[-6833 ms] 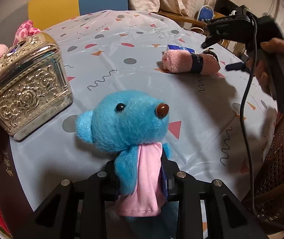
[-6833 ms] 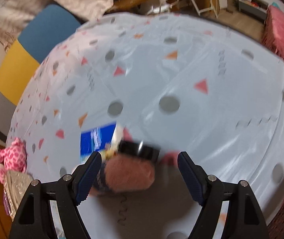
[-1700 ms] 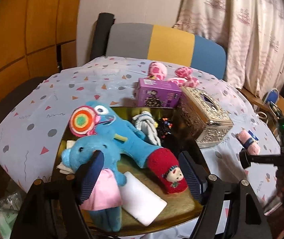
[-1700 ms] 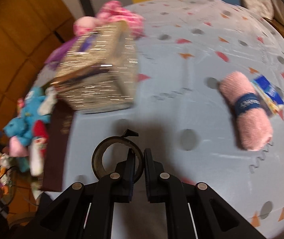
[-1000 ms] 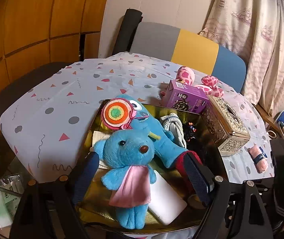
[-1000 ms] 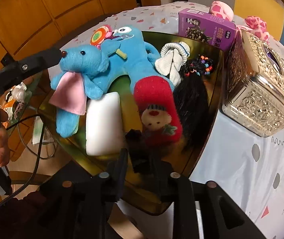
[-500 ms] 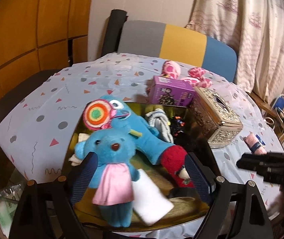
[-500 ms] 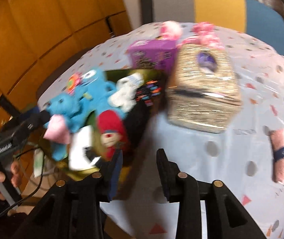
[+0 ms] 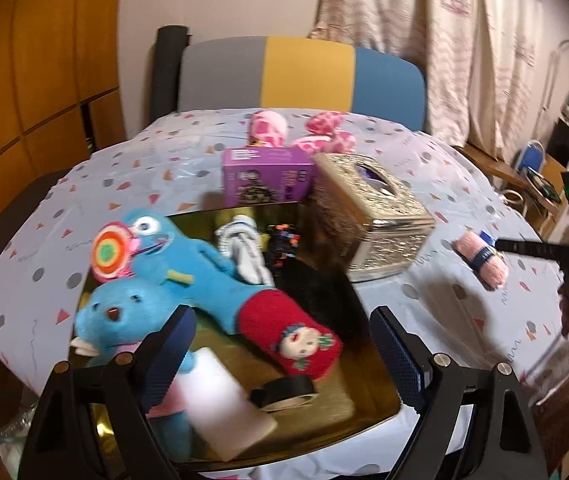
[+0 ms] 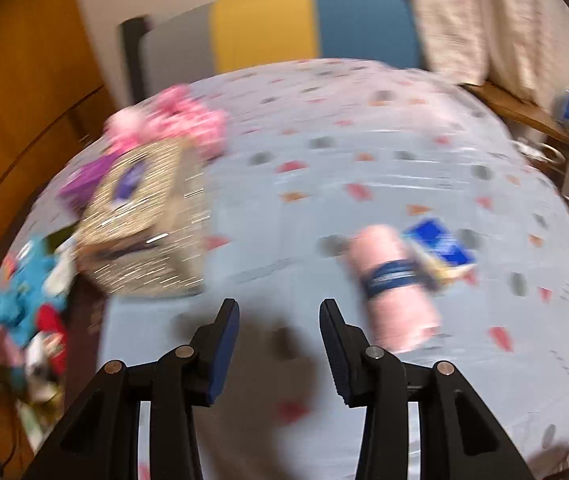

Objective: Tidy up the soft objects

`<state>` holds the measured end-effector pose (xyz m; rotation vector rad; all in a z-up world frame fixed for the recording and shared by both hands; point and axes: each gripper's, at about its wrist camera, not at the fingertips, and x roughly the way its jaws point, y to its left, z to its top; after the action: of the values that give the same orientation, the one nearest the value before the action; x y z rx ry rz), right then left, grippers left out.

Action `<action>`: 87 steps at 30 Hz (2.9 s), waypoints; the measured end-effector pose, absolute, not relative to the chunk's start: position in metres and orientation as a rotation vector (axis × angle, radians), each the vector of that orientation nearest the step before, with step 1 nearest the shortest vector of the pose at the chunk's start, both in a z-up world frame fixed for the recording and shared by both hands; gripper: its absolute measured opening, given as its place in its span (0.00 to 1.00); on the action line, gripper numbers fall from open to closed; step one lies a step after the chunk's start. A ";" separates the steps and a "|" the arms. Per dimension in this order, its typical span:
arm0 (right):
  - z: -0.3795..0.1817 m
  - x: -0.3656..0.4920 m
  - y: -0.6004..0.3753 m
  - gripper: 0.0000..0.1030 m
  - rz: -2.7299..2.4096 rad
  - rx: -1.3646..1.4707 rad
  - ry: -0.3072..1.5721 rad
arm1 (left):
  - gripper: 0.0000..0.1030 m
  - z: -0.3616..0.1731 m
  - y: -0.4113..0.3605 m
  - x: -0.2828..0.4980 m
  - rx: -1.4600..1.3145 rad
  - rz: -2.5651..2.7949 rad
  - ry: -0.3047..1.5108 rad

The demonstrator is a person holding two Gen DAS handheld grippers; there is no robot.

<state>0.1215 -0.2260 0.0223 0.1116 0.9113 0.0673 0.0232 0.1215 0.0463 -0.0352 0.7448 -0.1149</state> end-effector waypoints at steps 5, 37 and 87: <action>0.012 0.125 -0.303 0.56 -0.160 0.237 0.840 | 0.86 0.049 0.093 0.028 0.009 -0.174 0.749; -0.014 0.088 -0.413 0.56 -0.331 0.888 0.764 | 0.83 0.005 -0.167 0.142 0.088 -0.577 0.957; -0.020 0.134 -0.361 0.56 -0.176 0.579 1.002 | 0.35 -0.072 -0.125 0.108 0.117 -0.601 0.963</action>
<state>0.1336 -0.3611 -0.0201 0.5790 1.0022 -0.1756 0.1081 -0.1249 -0.0717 0.1167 0.9632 -0.6012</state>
